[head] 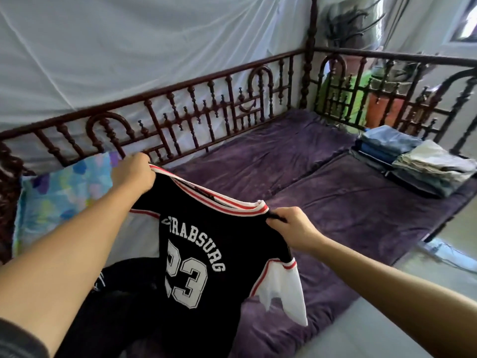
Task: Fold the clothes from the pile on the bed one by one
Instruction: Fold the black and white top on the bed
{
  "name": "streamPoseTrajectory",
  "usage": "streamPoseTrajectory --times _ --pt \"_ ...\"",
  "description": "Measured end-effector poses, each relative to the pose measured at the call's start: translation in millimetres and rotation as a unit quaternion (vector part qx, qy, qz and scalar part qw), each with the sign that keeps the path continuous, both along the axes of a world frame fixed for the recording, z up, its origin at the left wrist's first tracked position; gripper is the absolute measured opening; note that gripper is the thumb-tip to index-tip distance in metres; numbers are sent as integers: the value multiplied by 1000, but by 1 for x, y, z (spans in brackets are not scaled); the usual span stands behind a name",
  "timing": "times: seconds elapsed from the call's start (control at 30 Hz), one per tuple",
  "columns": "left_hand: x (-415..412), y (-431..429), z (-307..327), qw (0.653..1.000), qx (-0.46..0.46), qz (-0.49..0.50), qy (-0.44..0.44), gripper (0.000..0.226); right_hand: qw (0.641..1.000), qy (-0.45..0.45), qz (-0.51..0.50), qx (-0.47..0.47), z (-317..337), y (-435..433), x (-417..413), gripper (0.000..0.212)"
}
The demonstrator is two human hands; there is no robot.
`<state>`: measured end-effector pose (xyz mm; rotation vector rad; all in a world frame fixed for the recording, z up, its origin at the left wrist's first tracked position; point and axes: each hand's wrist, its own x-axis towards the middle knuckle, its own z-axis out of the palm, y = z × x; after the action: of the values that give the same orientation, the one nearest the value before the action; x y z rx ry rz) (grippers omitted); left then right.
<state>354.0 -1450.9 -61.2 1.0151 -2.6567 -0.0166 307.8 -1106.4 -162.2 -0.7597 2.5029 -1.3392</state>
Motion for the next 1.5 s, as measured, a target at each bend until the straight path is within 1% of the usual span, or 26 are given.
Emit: streamPoseTrajectory --times 0.07,0.13,0.17,0.23,0.3,0.37,0.43,0.5,0.57,0.63,0.73,0.8,0.9,1.0,1.2,1.27,1.37,1.4,1.43,1.5 --pt "-35 26 -17 997 72 -30 20 24 999 -39 -24 18 -18 26 -19 28" --pt "-71 54 -34 986 140 -70 55 27 995 -83 -58 25 -35 52 -38 24" --pt "-89 68 -41 981 164 -83 68 27 992 -104 -72 19 -42 65 -48 22" --pt "-128 97 -53 974 182 -114 78 27 985 -134 -110 6 -51 91 -69 18" --pt "-166 125 -66 971 166 -165 58 26 982 -118 -143 18 -60 118 -91 19" --pt "-207 148 -80 963 133 -232 16 30 983 -97 -140 65 -69 144 -115 21" --pt "-251 169 -95 950 99 -294 -32 35 982 -99 -125 103 -80 167 -143 23" --pt "-299 190 -110 932 67 -350 -66 36 980 -93 -131 120 -92 187 -175 25" --pt "-348 210 -126 912 38 -394 -105 39 972 -93 -175 125 -100 207 -209 27" --pt "-392 229 -140 900 18 -415 -131 41 960 -93 -220 147 -104 229 -243 34" --pt "-453 262 -154 903 24 -414 -115 28 943 -83 -264 184 -113 262 -296 38" --pt "-488 289 -160 903 37 -414 -110 24 932 -91 -285 207 -123 282 -329 38" --pt "-537 328 -173 898 66 -421 -113 24 916 -118 -304 236 -141 310 -376 36" --pt "-584 365 -192 898 114 -413 -104 25 907 -147 -316 235 -167 339 -432 37" --pt "-678 426 -256 906 203 -354 -114 26 893 -232 -313 225 -237 393 -550 31" --pt "-705 439 -278 906 240 -333 -106 30 883 -257 -312 238 -265 409 -587 31" --pt "-719 442 -308 917 271 -284 -73 32 858 -278 -311 300 -297 425 -625 35" --pt "-712 437 -319 922 277 -258 -77 31 850 -284 -300 328 -304 427 -632 38" --pt "-700 430 -331 927 284 -229 -93 30 845 -288 -284 349 -309 425 -637 40" --pt "-661 412 -354 929 297 -165 -145 30 851 -292 -247 360 -317 411 -642 36"
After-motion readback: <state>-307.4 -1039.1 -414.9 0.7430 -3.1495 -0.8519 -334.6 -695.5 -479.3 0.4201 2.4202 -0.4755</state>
